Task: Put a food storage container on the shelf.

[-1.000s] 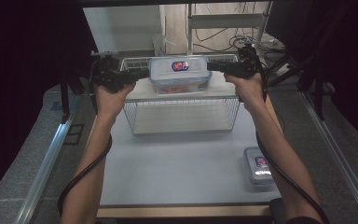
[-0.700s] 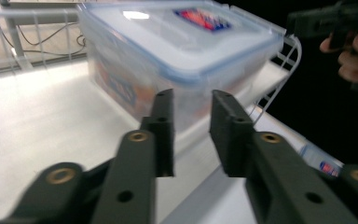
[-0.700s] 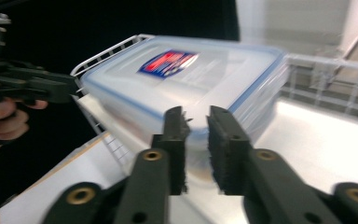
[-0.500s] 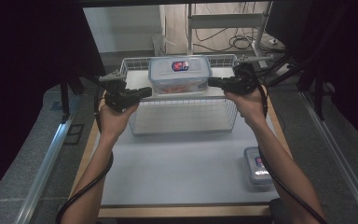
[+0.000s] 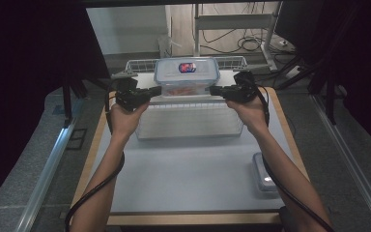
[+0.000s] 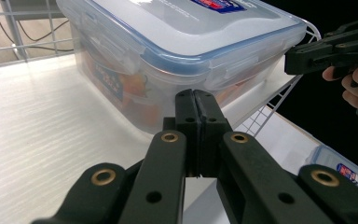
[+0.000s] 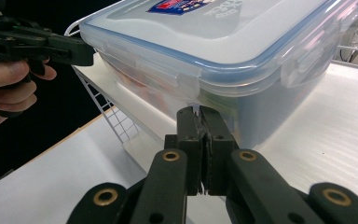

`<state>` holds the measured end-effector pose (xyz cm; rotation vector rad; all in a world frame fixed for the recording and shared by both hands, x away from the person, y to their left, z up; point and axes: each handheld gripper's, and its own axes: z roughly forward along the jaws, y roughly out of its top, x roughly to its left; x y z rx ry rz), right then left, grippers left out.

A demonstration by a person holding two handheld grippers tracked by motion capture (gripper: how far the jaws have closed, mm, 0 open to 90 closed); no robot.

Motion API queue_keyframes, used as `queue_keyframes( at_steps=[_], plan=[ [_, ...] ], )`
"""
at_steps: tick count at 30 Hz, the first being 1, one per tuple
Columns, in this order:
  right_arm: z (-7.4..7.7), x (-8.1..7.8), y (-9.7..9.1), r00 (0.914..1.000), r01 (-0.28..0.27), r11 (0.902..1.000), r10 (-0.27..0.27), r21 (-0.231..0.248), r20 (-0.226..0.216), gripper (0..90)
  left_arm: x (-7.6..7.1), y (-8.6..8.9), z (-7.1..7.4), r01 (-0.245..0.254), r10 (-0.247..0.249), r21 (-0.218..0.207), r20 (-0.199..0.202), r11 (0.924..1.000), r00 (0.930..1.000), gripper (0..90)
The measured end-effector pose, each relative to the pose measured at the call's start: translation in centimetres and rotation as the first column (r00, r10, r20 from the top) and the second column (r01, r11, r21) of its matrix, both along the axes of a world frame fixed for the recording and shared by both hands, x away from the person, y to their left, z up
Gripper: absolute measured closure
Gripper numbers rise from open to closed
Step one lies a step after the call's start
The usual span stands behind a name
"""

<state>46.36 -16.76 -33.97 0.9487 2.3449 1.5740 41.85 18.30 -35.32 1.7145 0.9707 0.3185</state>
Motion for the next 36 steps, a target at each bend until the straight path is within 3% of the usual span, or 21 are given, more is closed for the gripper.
queue_keyframes(
  at_steps=[3,9,11,12,14,16,19,24,28,34,36],
  plan=[
    [0.1,-0.1,0.0,1.0000,-0.002,1.0000,0.002,0.000,0.001,86.6,-0.4,-0.2,-0.2,0.011,-0.011,-0.005,0.001,0.9999,0.9999,87.4],
    [0.0,-1.6,-0.2,0.9993,-0.020,0.9997,0.020,-0.012,0.030,80.1,-2.7,-0.9,-0.6,0.015,-0.018,0.069,0.045,0.9975,0.9988,75.3],
    [-0.4,-2.8,-0.2,0.9984,-0.025,0.9992,0.027,-0.032,0.049,73.5,-4.0,-1.2,-0.8,0.017,-0.024,0.107,0.066,0.9942,0.9976,65.9],
    [-0.6,-3.2,-0.1,0.9979,-0.028,0.9988,0.030,-0.041,0.058,71.3,-4.0,-1.2,-0.8,0.017,-0.024,0.107,0.066,0.9942,0.9976,63.3],
    [-1.0,-4.0,-0.1,0.9968,-0.027,0.9975,0.032,-0.065,0.073,66.0,-5.5,-1.5,-1.2,0.015,-0.028,0.154,0.082,0.9880,0.9962,59.5],
    [-1.2,-4.4,-0.1,0.9962,-0.026,0.9967,0.033,-0.077,0.081,63.4,-5.8,-1.6,-1.3,0.015,-0.030,0.164,0.085,0.9863,0.9960,55.2],
    [-2.0,-6.0,-0.2,0.9942,-0.034,0.9938,0.045,-0.105,0.098,54.5,-7.5,-2.0,-2.3,0.026,-0.043,0.192,0.082,0.9811,0.9957,48.4],
    [-3.0,-7.9,-0.4,0.9923,-0.050,0.9896,0.064,-0.135,0.106,44.4,-8.9,-2.3,-3.5,0.030,-0.047,0.207,0.075,0.9778,0.9961,39.1],
    [-3.9,-9.2,-1.0,0.9910,-0.061,0.9876,0.078,-0.144,0.109,37.8,-10.7,-2.2,-4.9,0.033,-0.047,0.187,0.071,0.9818,0.9964,33.2],
    [-5.4,-10.4,-2.0,0.9917,-0.058,0.9867,0.075,-0.152,0.105,32.7,-12.2,-2.1,-6.1,0.021,-0.038,0.208,0.078,0.9778,0.9962,27.8],
    [-6.4,-10.8,-2.7,0.9924,-0.054,0.9864,0.071,-0.155,0.101,31.7,-13.1,-2.0,-6.9,0.019,-0.035,0.191,0.078,0.9814,0.9964,26.4]
  ],
)
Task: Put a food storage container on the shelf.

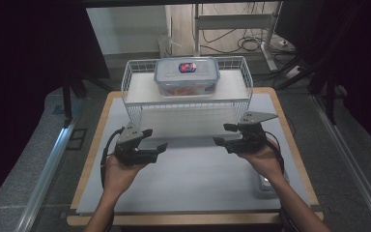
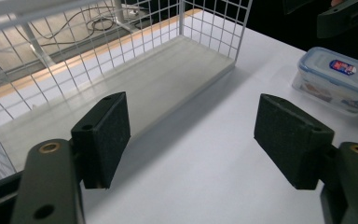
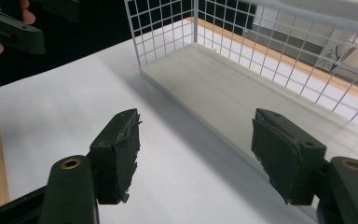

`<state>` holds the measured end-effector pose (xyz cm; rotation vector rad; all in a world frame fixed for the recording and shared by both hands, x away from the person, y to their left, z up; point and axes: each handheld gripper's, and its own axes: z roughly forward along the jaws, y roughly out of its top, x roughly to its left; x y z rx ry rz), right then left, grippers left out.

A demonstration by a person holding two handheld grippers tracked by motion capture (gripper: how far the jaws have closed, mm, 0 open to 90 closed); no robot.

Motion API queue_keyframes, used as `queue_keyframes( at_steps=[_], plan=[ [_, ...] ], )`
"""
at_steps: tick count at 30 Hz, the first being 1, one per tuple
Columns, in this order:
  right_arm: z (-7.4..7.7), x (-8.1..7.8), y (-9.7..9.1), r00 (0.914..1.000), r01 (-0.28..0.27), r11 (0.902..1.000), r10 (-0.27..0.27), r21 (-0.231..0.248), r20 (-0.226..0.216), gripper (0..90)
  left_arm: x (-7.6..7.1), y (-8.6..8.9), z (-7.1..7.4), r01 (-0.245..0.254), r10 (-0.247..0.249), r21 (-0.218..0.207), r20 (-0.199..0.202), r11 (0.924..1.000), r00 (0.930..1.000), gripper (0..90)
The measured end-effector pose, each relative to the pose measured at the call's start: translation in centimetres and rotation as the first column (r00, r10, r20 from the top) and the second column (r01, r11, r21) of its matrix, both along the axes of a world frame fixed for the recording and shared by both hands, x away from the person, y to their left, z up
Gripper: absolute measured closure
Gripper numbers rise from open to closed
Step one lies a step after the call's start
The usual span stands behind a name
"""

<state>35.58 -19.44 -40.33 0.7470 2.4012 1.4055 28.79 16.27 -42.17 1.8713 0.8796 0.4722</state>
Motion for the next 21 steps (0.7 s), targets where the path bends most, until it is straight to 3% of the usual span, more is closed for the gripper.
queue_keyframes(
  at_steps=[3,5,9,10,13,17,21],
  plan=[
    [-0.6,-0.4,-0.4,1.0000,0.004,0.9999,-0.004,0.013,0.008,31.7,-0.6,0.0,-0.7,-0.002,0.002,-0.001,0.001,1.0000,1.0000,24.9],
    [-1.5,-0.9,-0.7,1.0000,0.003,1.0000,-0.003,0.006,-0.002,31.4,-1.2,-0.1,-2.1,-0.006,0.006,0.001,-0.002,1.0000,1.0000,23.5],
    [-2.9,-1.6,-1.1,1.0000,0.007,0.9999,-0.007,-0.014,-0.004,30.0,-1.4,0.1,-3.2,-0.015,0.016,0.046,-0.028,0.9988,0.9995,21.9],
    [-3.2,-1.7,-1.2,0.9999,0.010,0.9998,-0.010,-0.015,-0.011,29.6,-1.6,0.4,-3.8,-0.016,0.017,0.024,-0.042,0.9996,0.9989,21.5],
    [-3.8,-1.9,-1.5,0.9995,0.014,0.9999,-0.014,-0.009,-0.027,28.1,-1.8,0.5,-4.5,-0.019,0.020,0.018,-0.057,0.9997,0.9982,20.2],
    [-4.9,-2.5,-2.0,0.9985,0.032,0.9995,-0.032,0.006,-0.045,26.6,-2.8,0.4,-6.2,-0.010,0.016,0.080,-0.074,0.9967,0.9971,14.2],
    [-5.9,-3.3,-1.9,0.9982,0.023,0.9994,-0.025,-0.027,-0.054,24.0,-3.4,0.1,-7.3,-0.017,0.025,0.093,-0.089,0.9955,0.9957,9.8]
  ],
)
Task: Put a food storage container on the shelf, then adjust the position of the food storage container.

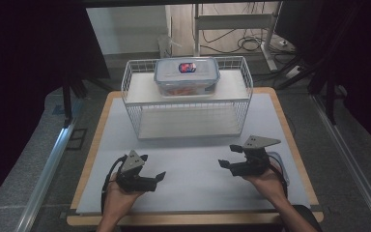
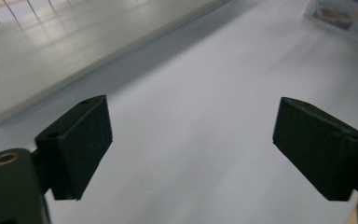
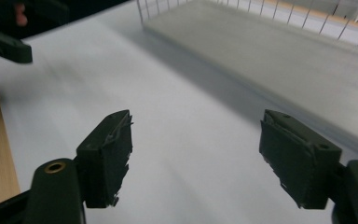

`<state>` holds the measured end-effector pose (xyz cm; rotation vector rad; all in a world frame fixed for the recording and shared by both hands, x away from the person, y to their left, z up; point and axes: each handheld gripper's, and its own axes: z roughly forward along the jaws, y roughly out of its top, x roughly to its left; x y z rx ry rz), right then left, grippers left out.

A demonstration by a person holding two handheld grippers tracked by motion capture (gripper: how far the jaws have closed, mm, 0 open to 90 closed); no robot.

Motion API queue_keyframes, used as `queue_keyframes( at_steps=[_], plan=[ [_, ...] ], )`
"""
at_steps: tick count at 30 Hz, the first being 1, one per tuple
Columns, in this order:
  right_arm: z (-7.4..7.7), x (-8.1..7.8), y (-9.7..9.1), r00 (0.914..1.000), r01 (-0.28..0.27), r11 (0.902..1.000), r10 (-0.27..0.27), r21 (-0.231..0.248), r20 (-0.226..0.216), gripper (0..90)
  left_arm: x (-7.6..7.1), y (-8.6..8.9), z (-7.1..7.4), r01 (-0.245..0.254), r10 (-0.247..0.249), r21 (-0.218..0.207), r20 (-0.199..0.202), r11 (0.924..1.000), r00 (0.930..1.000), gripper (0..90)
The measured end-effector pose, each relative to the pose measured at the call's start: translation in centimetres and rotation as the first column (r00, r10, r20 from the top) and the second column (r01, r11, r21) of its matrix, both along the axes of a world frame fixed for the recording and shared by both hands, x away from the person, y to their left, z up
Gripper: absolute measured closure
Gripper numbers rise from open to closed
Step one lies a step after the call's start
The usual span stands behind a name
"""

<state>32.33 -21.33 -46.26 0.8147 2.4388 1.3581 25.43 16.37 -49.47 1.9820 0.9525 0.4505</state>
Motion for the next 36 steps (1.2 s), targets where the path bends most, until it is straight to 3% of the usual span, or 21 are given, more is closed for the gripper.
queue_keyframes(
  at_steps=[5,14,18,24,27,28,31,32,34,35,36],
  plan=[
    [-1.2,-0.9,0.4,0.9999,-0.013,0.9957,0.013,-0.091,0.005,19.5,-1.1,-0.5,-0.5,0.003,-0.002,0.031,-0.020,0.9995,0.9998,5.4],
    [-2.0,-2.0,1.1,0.9997,-0.026,0.9872,0.026,-0.157,-0.002,16.8,-2.0,0.3,-0.5,-0.002,0.002,0.005,-0.015,1.0000,0.9999,4.6],
    [-2.0,-1.9,1.1,0.9999,-0.015,0.9870,0.014,-0.160,-0.006,16.8,-1.9,0.5,-0.5,-0.007,0.007,0.000,-0.017,1.0000,0.9998,4.9],
    [-1.7,-1.1,0.0,0.9981,0.038,0.9899,-0.044,-0.137,-0.042,16.8,-1.8,0.4,-0.8,-0.005,0.006,0.015,-0.026,0.9999,0.9996,5.4],
    [-1.5,-0.8,-0.8,0.9954,0.080,0.9858,-0.087,-0.148,-0.040,17.0,-1.8,0.4,-0.9,-0.004,0.004,0.021,-0.027,0.9998,0.9996,5.5],
    [-1.3,-0.6,-1.5,0.9921,0.113,0.9829,-0.120,-0.145,-0.037,21.4,-1.8,0.5,-0.9,-0.004,0.005,0.022,-0.028,0.9998,0.9996,5.5],
    [-1.1,-0.5,-2.3,0.9889,0.134,0.9810,-0.142,-0.140,-0.045,28.7,-1.8,0.5,-1.0,-0.006,0.006,0.017,-0.027,0.9998,0.9996,5.6],
    [-0.8,-0.6,-3.2,0.9854,0.159,0.9760,-0.166,-0.150,-0.037,40.7,-1.8,0.5,-1.0,-0.006,0.007,0.016,-0.028,0.9998,0.9996,5.6],
    [-0.5,-0.7,-4.2,0.9817,0.180,0.9721,-0.187,-0.150,-0.034,51.5,-1.8,0.5,-1.0,-0.006,0.006,0.020,-0.029,0.9998,0.9995,5.6],
    [-0.5,-0.7,-4.2,0.9817,0.180,0.9721,-0.187,-0.150,-0.034,51.5,-1.8,0.5,-1.0,-0.006,0.006,0.020,-0.029,0.9998,0.9995,5.6],
    [-0.1,-0.7,-5.3,0.9802,0.183,0.9698,-0.192,-0.162,-0.047,59.7,-1.8,0.5,-1.1,-0.003,0.004,0.026,-0.031,0.9996,0.9995,5.7]
  ],
)
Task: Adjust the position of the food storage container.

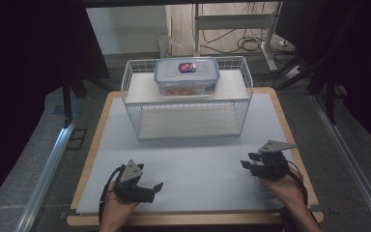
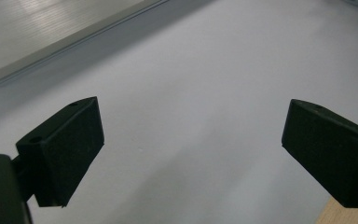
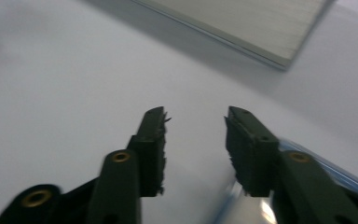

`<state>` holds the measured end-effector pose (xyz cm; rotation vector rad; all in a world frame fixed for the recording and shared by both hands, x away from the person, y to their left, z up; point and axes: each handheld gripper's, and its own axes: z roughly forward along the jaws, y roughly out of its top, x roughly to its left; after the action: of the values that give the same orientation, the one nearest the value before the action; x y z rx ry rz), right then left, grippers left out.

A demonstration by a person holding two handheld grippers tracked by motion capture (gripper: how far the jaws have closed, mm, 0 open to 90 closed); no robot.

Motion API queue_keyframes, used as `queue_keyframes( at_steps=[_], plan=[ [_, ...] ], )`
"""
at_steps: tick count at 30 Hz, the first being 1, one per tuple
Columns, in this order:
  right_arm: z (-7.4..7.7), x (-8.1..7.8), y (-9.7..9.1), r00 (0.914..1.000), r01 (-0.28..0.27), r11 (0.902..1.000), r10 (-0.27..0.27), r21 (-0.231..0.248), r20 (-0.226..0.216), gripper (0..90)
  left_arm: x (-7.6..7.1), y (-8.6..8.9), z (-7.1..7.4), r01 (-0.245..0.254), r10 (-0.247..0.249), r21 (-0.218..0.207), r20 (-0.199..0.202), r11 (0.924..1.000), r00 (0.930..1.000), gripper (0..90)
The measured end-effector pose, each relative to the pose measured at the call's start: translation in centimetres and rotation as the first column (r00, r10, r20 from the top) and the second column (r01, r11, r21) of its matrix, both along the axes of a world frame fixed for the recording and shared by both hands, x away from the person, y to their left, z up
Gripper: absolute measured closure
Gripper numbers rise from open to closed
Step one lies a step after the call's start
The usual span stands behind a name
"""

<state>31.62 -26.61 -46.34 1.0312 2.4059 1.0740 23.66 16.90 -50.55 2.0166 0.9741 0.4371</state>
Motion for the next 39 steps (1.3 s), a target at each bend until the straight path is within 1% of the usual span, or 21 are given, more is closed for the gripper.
queue_keyframes(
  at_steps=[3,4,7,8,10,11,12,14,15,16,17,18,19,20,21,24,27,30,32,36,39],
  plan=[
    [0.4,0.1,-1.5,0.9995,0.027,0.9996,-0.027,-0.003,-0.015,69.2,-0.1,0.0,0.0,0.000,0.000,0.019,0.006,0.9998,1.0000,6.4],
    [0.4,0.1,-1.5,0.9995,0.027,0.9996,-0.027,-0.003,-0.015,69.2,-0.1,0.0,0.0,0.000,0.000,0.019,0.006,0.9998,1.0000,6.3],
    [0.7,0.1,-2.9,0.9979,0.063,0.9980,-0.063,0.008,-0.016,74.4,-0.1,0.1,0.2,-0.001,0.001,0.013,0.014,0.9999,0.9999,6.4],
    [0.9,0.0,-3.9,0.9959,0.090,0.9958,-0.090,0.017,-0.007,75.5,-0.1,0.1,0.2,-0.001,0.001,0.011,0.016,0.9999,0.9999,6.5],
    [1.0,0.0,-4.2,0.9952,0.097,0.9950,-0.097,0.021,-0.009,76.2,-0.1,0.1,0.2,-0.002,0.001,0.011,0.016,0.9999,0.9999,6.5],
    [1.0,-0.1,-4.6,0.9937,0.112,0.9935,-0.111,0.020,-0.009,78.0,-0.1,0.1,0.2,-0.002,0.001,0.014,0.017,0.9999,0.9999,6.5],
    [1.1,-0.2,-5.3,0.9908,0.135,0.9907,-0.135,0.014,-0.011,83.9,-0.1,0.0,0.2,-0.001,0.001,0.017,0.017,0.9999,0.9999,6.5],
    [1.1,-0.2,-5.7,0.9886,0.150,0.9886,-0.150,0.013,-0.011,86.2,-0.1,0.0,0.2,-0.001,0.001,0.016,0.016,0.9999,0.9999,6.5],
    [1.1,-0.2,-6.1,0.9860,0.166,0.9861,-0.166,0.007,-0.011,88.1,-0.1,0.0,0.2,0.000,0.000,0.016,0.015,0.9999,0.9999,6.5],
    [0.9,-0.3,-7.0,0.9793,0.202,0.9794,-0.202,-0.007,-0.011,88.9,-0.1,-0.1,0.1,0.001,-0.001,0.017,0.014,0.9999,0.9999,6.5],
    [0.9,-0.3,-7.0,0.9793,0.202,0.9794,-0.202,-0.007,-0.011,88.9,-0.1,-0.1,0.1,0.002,-0.002,0.017,0.014,0.9998,0.9999,6.5],
    [0.7,-0.3,-7.6,0.9728,0.231,0.9729,-0.231,-0.014,-0.012,88.9,-0.1,-0.1,0.1,0.003,-0.003,0.020,0.013,0.9998,0.9999,6.5],
    [0.7,-0.3,-7.6,0.9728,0.231,0.9729,-0.231,-0.014,-0.012,88.9,-0.1,-0.1,0.1,0.003,-0.003,0.020,0.013,0.9998,0.9999,6.5],
    [0.5,-0.3,-8.4,0.9656,0.259,0.9656,-0.259,-0.022,-0.016,88.9,-0.1,-0.1,0.1,0.002,-0.002,0.020,0.012,0.9998,0.9999,6.5],
    [0.5,-0.3,-8.4,0.9656,0.259,0.9656,-0.259,-0.022,-0.016,88.9,-0.1,-0.1,0.1,0.002,-0.002,0.020,0.012,0.9998,0.9999,6.5],
    [-0.1,-0.4,-9.6,0.9543,0.296,0.9545,-0.297,-0.037,-0.032,88.7,-0.1,-0.1,0.0,0.001,-0.002,0.019,0.010,0.9998,1.0000,6.5],
    [-0.8,-0.4,-10.0,0.9488,0.307,0.9498,-0.311,-0.058,-0.057,88.7,-0.1,-0.2,0.0,0.006,-0.007,0.028,0.009,0.9996,0.9999,6.6],
    [-1.0,-0.2,-9.9,0.9484,0.306,0.9501,-0.310,-0.062,-0.069,88.6,-0.1,-0.3,0.0,0.008,-0.008,0.031,0.008,0.9995,0.9999,6.6],
    [-1.2,-0.2,-9.6,0.9475,0.305,0.9479,-0.312,-0.092,-0.071,88.7,0.0,-0.4,-0.1,0.011,-0.011,0.035,0.007,0.9993,0.9999,6.6],
    [-1.3,0.0,-9.5,0.9453,0.310,0.9479,-0.316,-0.073,-0.082,88.8,0.0,-0.5,-0.1,0.014,-0.014,0.048,0.009,0.9988,0.9999,6.6],
    [-1.4,0.1,-9.0,0.9488,0.298,0.9520,-0.303,-0.070,-0.087,88.8,0.0,-0.5,-0.1,0.013,-0.014,0.050,0.011,0.9987,0.9998,6.6]
  ],
)
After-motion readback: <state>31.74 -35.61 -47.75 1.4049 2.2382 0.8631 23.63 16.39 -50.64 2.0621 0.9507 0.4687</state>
